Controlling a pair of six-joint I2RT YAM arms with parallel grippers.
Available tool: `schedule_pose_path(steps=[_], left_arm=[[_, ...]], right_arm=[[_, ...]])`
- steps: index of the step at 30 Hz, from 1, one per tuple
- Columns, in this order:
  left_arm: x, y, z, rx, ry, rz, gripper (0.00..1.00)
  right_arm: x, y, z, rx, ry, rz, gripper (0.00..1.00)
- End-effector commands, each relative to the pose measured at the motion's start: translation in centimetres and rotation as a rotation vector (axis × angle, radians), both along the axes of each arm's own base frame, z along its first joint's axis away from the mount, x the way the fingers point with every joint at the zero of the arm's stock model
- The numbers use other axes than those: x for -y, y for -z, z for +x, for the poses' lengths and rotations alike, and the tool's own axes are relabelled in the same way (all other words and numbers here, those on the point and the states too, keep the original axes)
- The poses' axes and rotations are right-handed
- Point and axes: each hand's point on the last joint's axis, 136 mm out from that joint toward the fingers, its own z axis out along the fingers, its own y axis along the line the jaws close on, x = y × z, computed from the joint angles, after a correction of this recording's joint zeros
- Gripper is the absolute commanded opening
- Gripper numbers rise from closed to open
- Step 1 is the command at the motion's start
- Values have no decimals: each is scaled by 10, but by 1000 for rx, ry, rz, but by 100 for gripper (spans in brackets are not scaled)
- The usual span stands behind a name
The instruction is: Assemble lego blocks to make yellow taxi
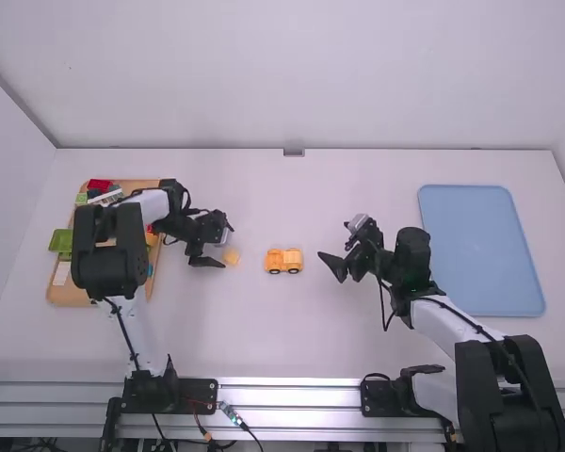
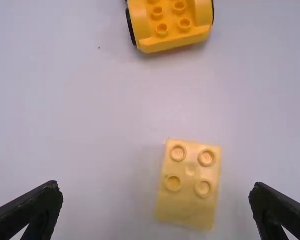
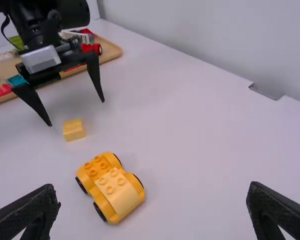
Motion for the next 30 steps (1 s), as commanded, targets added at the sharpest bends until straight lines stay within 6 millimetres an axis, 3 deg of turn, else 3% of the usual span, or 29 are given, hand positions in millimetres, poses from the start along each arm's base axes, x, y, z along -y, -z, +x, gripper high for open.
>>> schedule_pose_path(steps=[1, 11, 18, 21, 25, 30], left_arm=[[7, 15, -15, -22, 36, -13, 99], [17, 15, -15, -21, -10, -92, 95], [20, 15, -17, -46, -23, -97, 84], [24, 14, -16, -72, -50, -108, 71], [23, 15, -17, -76, -48, -100, 61], [25, 16, -18, -80, -40, -92, 63]], right_arm=[[-2, -3, -4, 2, -9, 11, 99], [-5, -2, -5, -7, -16, 17, 99], [-9, 0, -5, -2, -11, -1, 99], [-9, 0, -6, -5, -14, -1, 99], [-10, 0, -6, -4, -16, -1, 99], [-10, 0, -7, -6, -16, -1, 99]])
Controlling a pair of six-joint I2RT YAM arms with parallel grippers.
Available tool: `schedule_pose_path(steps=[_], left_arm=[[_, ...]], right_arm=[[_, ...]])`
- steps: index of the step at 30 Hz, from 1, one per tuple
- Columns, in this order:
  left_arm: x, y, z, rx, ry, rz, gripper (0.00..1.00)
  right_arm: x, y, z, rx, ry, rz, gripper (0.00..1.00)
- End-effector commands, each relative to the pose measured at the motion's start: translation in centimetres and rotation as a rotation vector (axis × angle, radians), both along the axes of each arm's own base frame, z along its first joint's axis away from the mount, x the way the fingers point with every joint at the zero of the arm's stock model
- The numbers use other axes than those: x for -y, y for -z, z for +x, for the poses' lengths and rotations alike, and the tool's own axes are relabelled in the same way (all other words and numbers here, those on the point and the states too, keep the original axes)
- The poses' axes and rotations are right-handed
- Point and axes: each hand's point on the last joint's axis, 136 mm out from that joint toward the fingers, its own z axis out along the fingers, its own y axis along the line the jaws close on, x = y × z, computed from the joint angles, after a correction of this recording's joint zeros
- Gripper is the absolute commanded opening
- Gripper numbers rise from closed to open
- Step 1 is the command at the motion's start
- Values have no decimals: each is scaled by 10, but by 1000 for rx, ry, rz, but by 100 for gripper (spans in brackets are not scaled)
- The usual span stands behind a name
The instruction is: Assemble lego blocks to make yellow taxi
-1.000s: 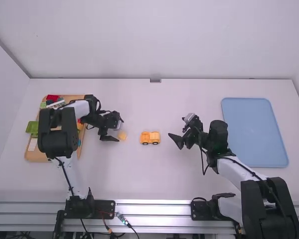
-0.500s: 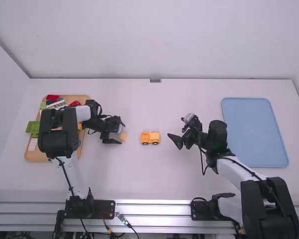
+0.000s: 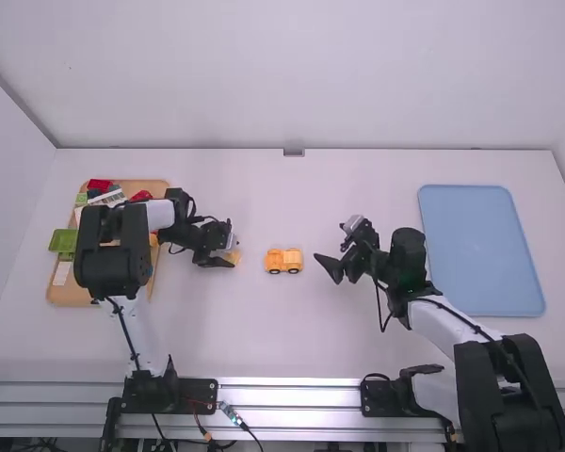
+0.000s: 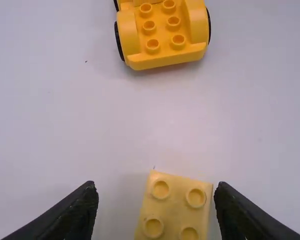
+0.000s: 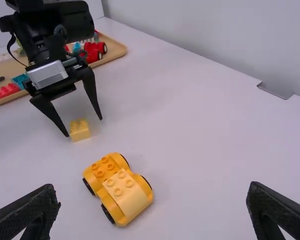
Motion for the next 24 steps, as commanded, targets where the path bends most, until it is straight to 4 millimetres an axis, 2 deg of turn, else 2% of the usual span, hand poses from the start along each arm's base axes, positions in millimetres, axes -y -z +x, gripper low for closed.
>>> schedule_pose_path(steps=[1, 4, 9, 11, 15, 17, 18, 20, 21, 24], left_arm=[[6, 7, -10, -48, 3, -18, 63], [8, 9, -10, -54, -4, -14, 60], [4, 20, 0, -66, -101, 14, 55], [2, 25, 4, -69, -132, 31, 51], [0, 23, 10, -76, -160, 33, 52], [0, 19, 12, -83, -159, 33, 65], [0, 15, 13, -97, -159, 33, 79], [0, 12, 14, -105, -158, 34, 81], [-1, 9, 14, -120, -158, 41, 92], [-4, 4, 16, -132, -158, 64, 94]], right_arm=[[0, -1, -3, 3, -2, 2, 99], [0, -1, -3, 3, -2, 2, 99], [0, -1, -3, 2, -2, 2, 99], [0, -1, -3, 2, -2, 2, 99], [0, -1, -3, 4, -2, 2, 99], [0, -2, -2, 6, -2, 3, 99], [0, -2, -2, 7, -2, 3, 99], [0, -2, -2, 7, -2, 2, 99], [0, -2, -2, 7, -2, 2, 99], [0, -2, -2, 7, -2, 2, 99]])
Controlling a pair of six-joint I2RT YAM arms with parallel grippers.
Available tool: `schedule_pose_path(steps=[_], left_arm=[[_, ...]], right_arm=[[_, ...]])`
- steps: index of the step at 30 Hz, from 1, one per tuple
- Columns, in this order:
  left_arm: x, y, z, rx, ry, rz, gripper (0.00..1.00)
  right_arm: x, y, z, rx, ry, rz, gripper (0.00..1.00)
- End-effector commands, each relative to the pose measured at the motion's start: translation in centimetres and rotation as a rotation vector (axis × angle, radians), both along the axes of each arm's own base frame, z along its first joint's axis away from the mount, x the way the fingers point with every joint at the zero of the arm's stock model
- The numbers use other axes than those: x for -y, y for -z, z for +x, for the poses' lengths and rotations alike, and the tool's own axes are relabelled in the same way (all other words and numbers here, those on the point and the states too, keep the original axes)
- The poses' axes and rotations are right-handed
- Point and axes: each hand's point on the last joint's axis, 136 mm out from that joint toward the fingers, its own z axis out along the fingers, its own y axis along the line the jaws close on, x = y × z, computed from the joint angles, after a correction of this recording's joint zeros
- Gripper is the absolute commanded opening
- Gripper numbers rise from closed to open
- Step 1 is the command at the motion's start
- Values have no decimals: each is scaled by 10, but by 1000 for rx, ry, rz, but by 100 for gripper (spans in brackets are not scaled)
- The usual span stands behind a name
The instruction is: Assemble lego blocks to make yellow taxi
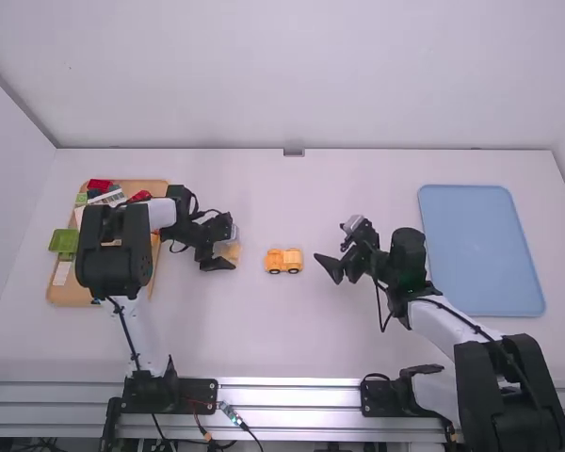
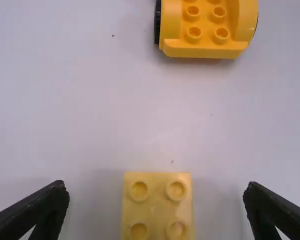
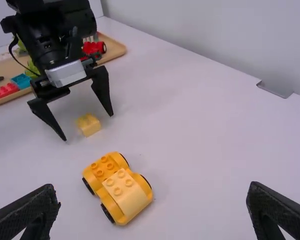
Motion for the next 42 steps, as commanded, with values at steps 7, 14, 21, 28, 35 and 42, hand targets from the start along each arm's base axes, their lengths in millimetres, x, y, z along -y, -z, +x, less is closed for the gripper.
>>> schedule_pose_path(steps=[7, 14, 21, 28, 35, 42], left_arm=[[-4, 4, 6, -13, -6, 39, 84], [-5, 7, 2, -20, -10, 35, 70], [-4, 11, -2, -20, -7, 34, 62], [-2, 11, -3, -24, -3, 34, 52], [-1, 10, -3, -24, -1, 28, 47], [2, 8, -3, -22, -1, 7, 33]], right_arm=[[-1, -2, -3, 8, -5, 4, 99], [-1, -2, -3, 8, -6, 4, 99], [-1, -2, -3, 8, -5, 3, 99], [-1, -2, -3, 8, -6, 4, 99], [-1, -1, -3, 5, -5, 3, 99], [-1, 6, -2, -7, -10, -8, 99]])
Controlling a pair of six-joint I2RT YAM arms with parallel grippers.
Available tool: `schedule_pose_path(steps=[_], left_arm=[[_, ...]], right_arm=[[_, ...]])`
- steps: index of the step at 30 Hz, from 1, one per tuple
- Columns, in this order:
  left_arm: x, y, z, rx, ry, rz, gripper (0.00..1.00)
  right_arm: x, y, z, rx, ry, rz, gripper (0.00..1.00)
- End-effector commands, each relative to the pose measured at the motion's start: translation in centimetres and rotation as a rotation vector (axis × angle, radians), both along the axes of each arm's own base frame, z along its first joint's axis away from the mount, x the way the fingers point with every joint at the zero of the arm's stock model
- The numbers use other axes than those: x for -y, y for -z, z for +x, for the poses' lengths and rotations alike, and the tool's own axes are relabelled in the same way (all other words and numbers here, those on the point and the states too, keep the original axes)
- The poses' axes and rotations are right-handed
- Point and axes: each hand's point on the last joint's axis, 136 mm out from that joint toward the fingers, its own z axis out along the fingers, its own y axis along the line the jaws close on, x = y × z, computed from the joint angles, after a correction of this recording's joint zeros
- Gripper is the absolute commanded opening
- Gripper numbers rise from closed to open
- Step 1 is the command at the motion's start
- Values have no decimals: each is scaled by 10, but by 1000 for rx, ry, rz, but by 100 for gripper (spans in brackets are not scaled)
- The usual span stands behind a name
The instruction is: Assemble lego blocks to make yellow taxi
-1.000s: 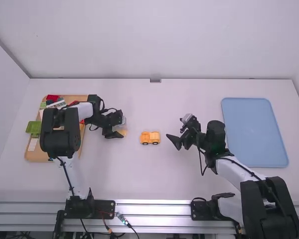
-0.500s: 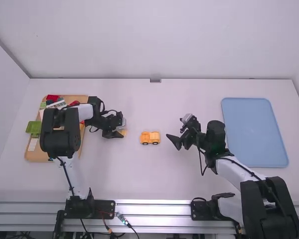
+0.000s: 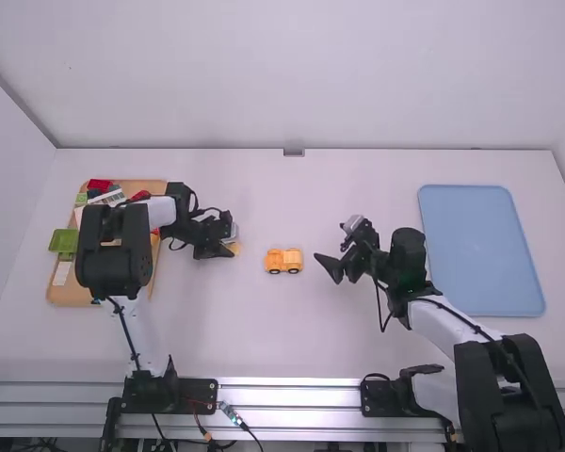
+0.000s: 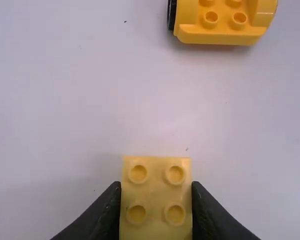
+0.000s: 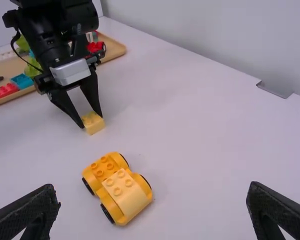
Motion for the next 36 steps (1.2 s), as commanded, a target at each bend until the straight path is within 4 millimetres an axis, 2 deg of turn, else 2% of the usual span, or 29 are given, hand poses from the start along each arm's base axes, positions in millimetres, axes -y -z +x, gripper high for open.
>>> schedule_pose_path(steps=[1, 3, 5, 6, 11, 16, 23, 28, 36], left_arm=[[8, 4, -8, -35, 6, -37, 33], [8, 4, -8, -34, 6, -42, 31], [12, 0, -9, -35, 8, -67, 8], [12, -2, -8, -31, 9, -75, 2], [17, -16, -13, -42, 9, -112, 2], [17, -25, -15, -39, 9, -113, 2], [26, -19, -20, -72, 5, -82, 2], [38, -13, -24, -61, -13, -3, 2], [48, -41, -43, 88, -2, -15, 2]], right_arm=[[-1, 10, -3, -6, -17, -19, 99], [-1, 11, -3, -5, -19, -24, 99], [-1, 12, -3, 2, -25, -33, 99], [-1, 13, -3, 3, -25, -35, 99], [-4, 18, -8, 47, -81, -72, 99], [5, 22, -4, 25, -57, -80, 99], [4, 25, 2, -49, -127, -100, 99], [-6, 30, 5, -51, -194, -148, 99], [-5, 48, 11, -53, -254, -195, 99]])
